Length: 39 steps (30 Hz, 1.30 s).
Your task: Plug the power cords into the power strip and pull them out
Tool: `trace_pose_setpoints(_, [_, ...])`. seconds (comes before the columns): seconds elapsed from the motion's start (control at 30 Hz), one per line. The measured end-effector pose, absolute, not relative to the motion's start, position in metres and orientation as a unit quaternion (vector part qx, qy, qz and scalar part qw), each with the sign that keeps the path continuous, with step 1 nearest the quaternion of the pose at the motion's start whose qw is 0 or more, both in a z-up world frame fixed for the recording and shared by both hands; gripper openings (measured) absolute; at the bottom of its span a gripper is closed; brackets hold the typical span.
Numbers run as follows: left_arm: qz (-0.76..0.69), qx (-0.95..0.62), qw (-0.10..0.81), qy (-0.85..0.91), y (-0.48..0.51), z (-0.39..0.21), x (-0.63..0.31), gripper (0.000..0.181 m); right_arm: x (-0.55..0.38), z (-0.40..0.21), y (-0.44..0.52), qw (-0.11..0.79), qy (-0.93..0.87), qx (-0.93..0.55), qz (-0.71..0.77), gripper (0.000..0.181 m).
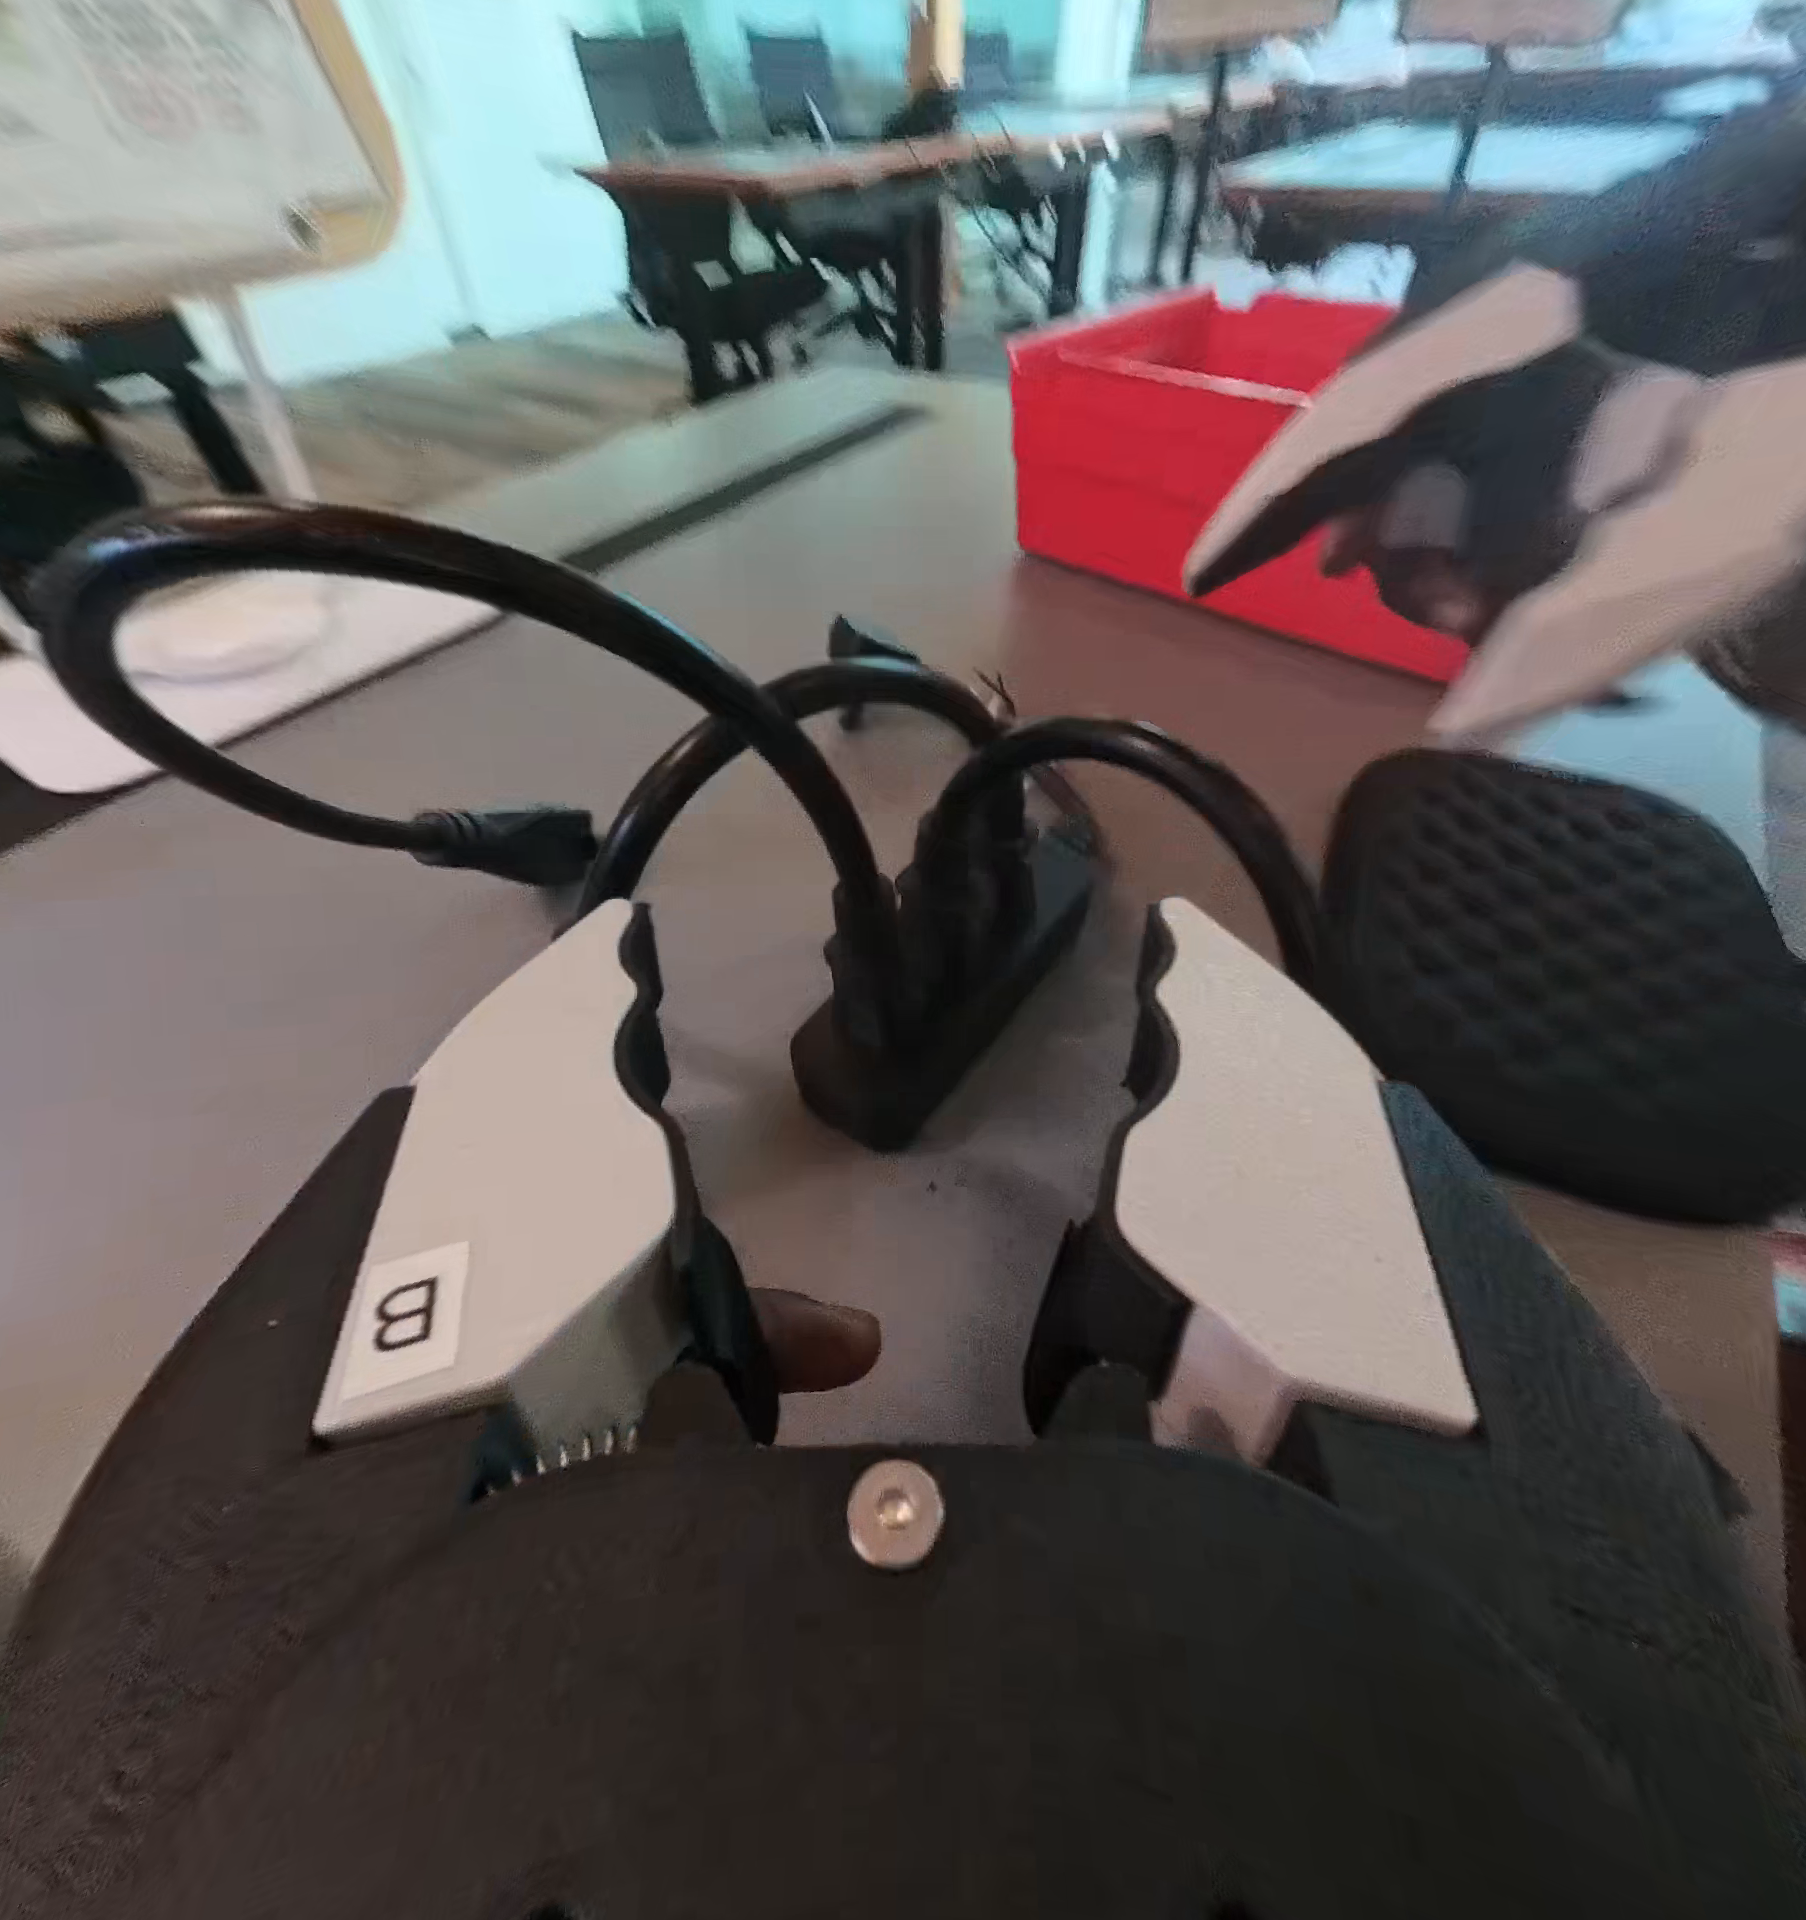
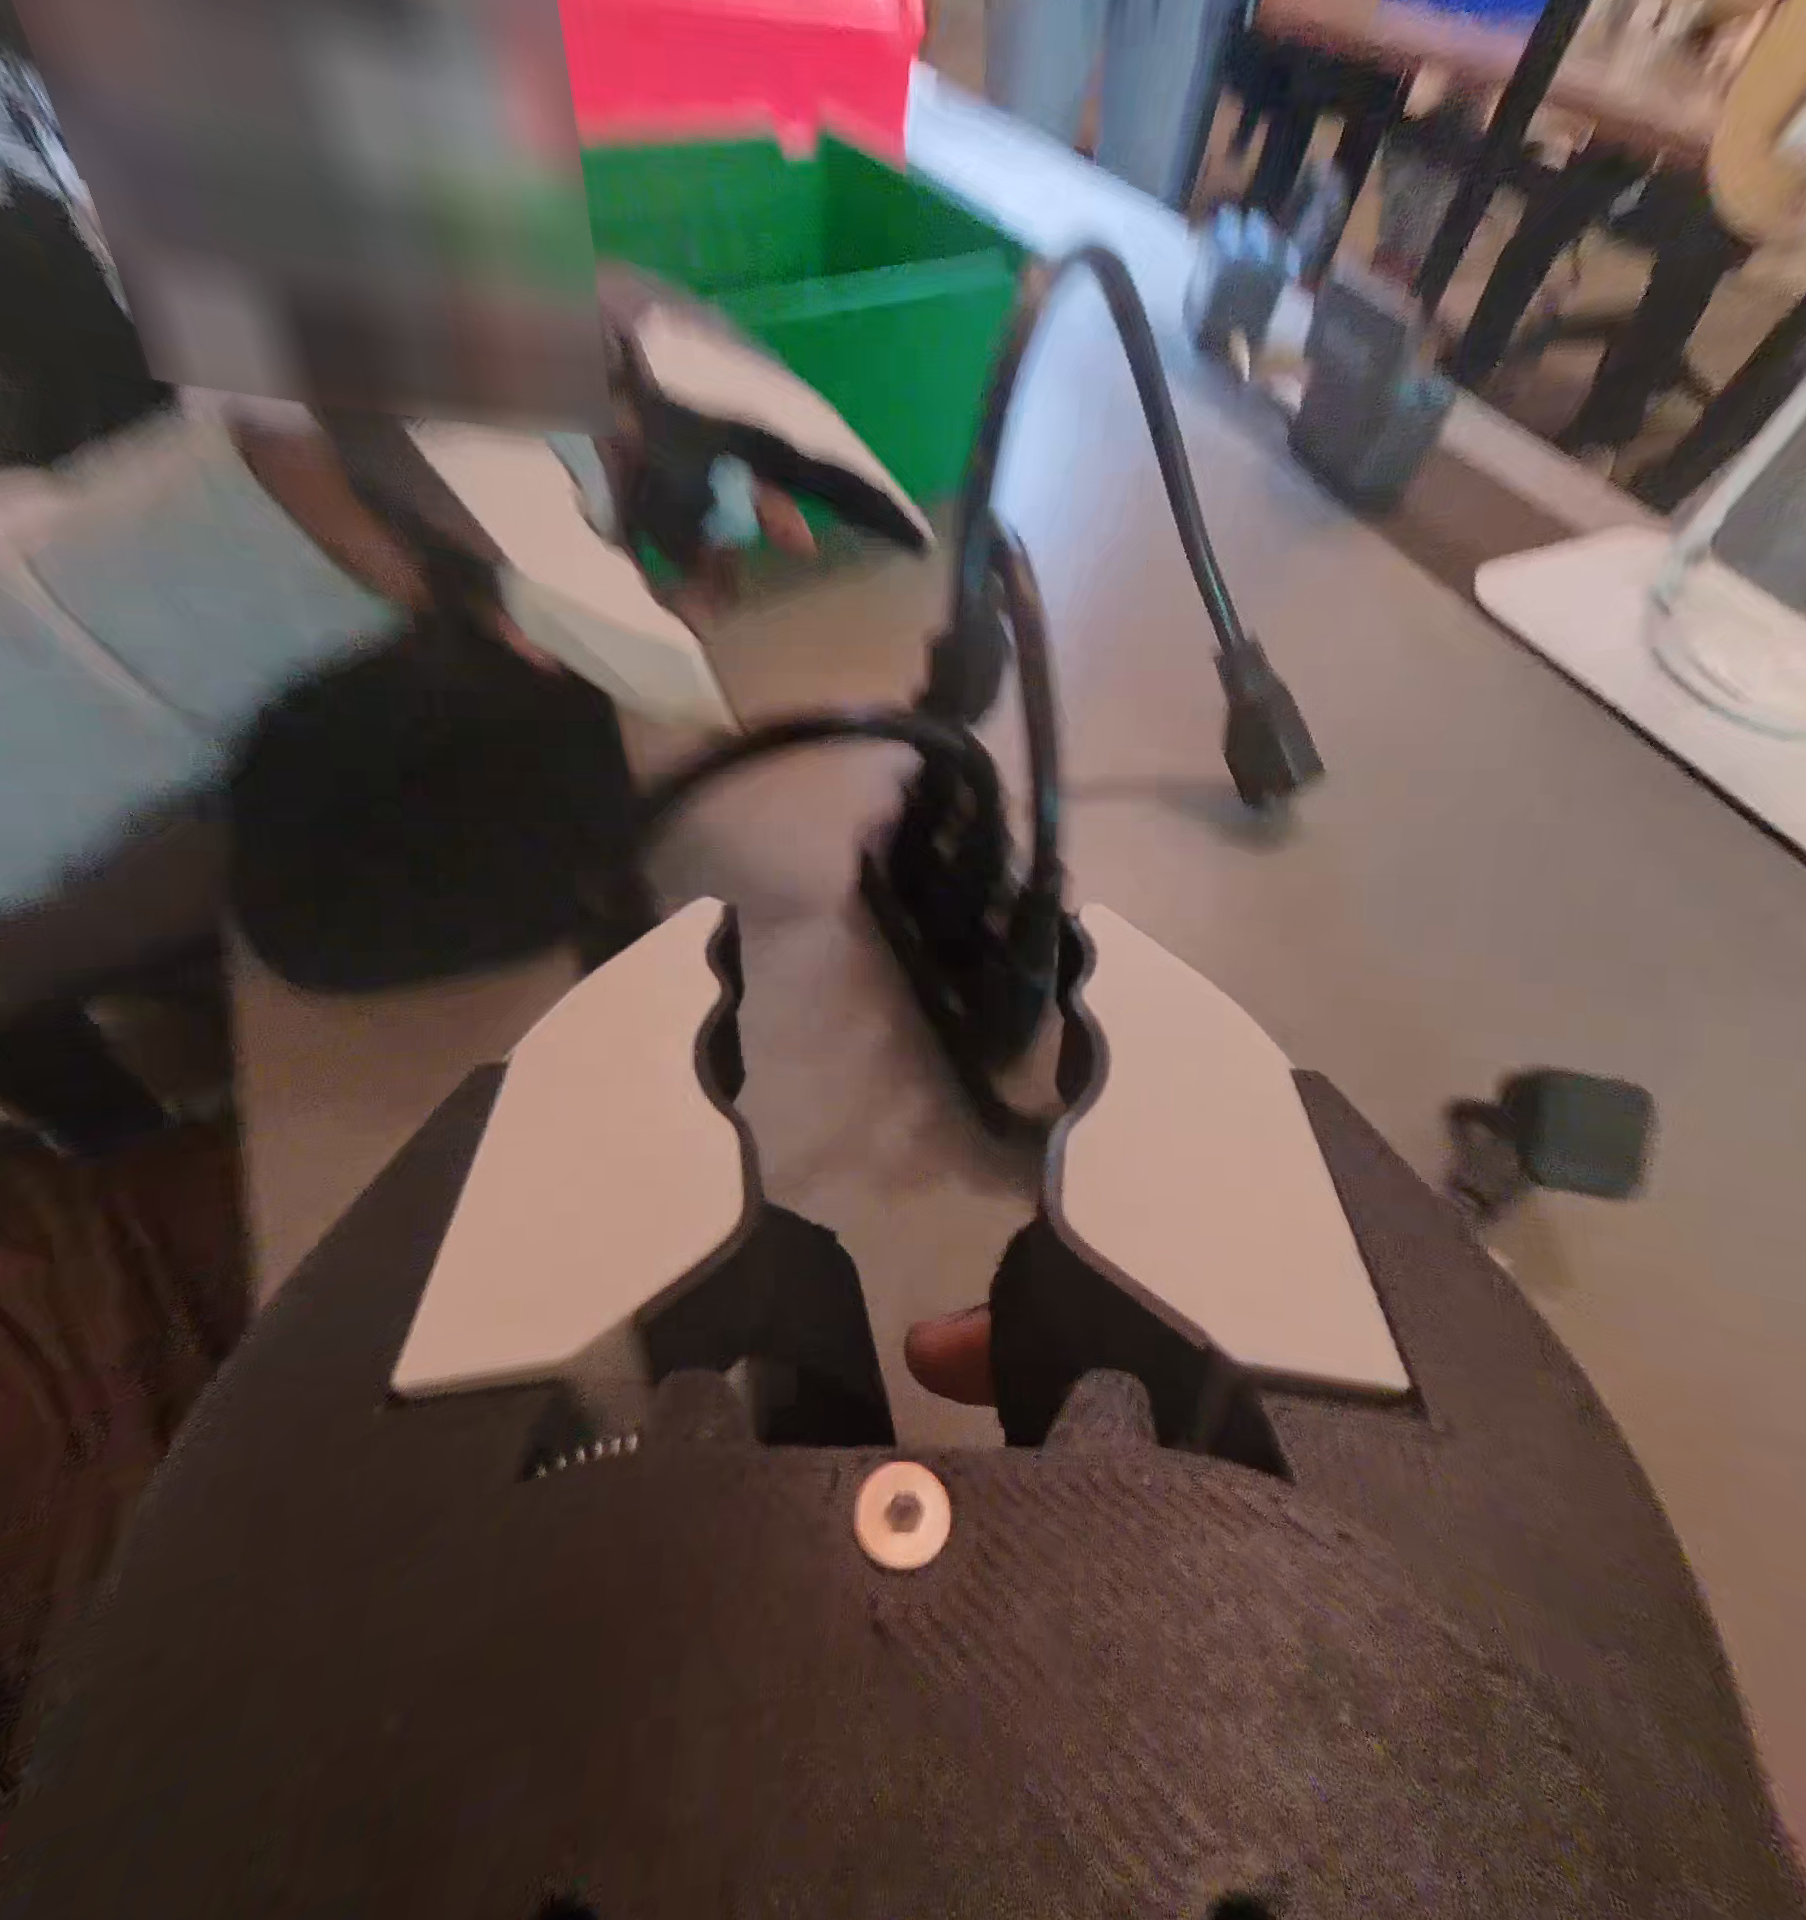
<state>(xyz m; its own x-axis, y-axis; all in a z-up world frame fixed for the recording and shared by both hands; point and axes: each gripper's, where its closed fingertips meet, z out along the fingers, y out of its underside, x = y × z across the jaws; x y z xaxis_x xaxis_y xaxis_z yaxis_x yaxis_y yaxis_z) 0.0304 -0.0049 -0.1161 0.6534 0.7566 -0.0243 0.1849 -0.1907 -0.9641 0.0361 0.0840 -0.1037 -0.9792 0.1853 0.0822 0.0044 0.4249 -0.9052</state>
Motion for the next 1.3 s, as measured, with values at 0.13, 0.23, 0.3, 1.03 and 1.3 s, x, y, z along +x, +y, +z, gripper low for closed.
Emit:
trace_pose_setpoints(0.13, [0.250, -0.795, 0.465, -0.301, -0.013, -0.135, 0.013, 0.092, -0.010, -0.141, 0.088, 0.084, -0.886, -0.013, 0.456, 0.053])
trace_pose_setpoints(0.23, [0.248, -0.835, 0.407, -0.276, -0.011, -0.152, 0.004, 0.094, -0.011, -0.151, 0.066, 0.016, -0.885, 0.031, 0.465, 0.045])
trace_pose_setpoints(0.3, [0.234, -0.841, 0.399, -0.281, -0.013, -0.153, 0.007, 0.090, -0.009, -0.170, 0.058, -0.011, -0.901, 0.055, 0.431, 0.049])
trace_pose_setpoints(1.03, [0.081, -0.866, 0.471, -0.147, 0.050, -0.191, 0.029, 0.029, 0.029, -0.156, 0.042, -0.071, -0.818, 0.123, 0.558, 0.021])
trace_pose_setpoints(1.3, [0.084, -0.870, 0.469, -0.125, 0.055, -0.193, 0.031, 0.034, 0.031, -0.158, 0.044, -0.083, -0.826, 0.119, 0.545, 0.017])
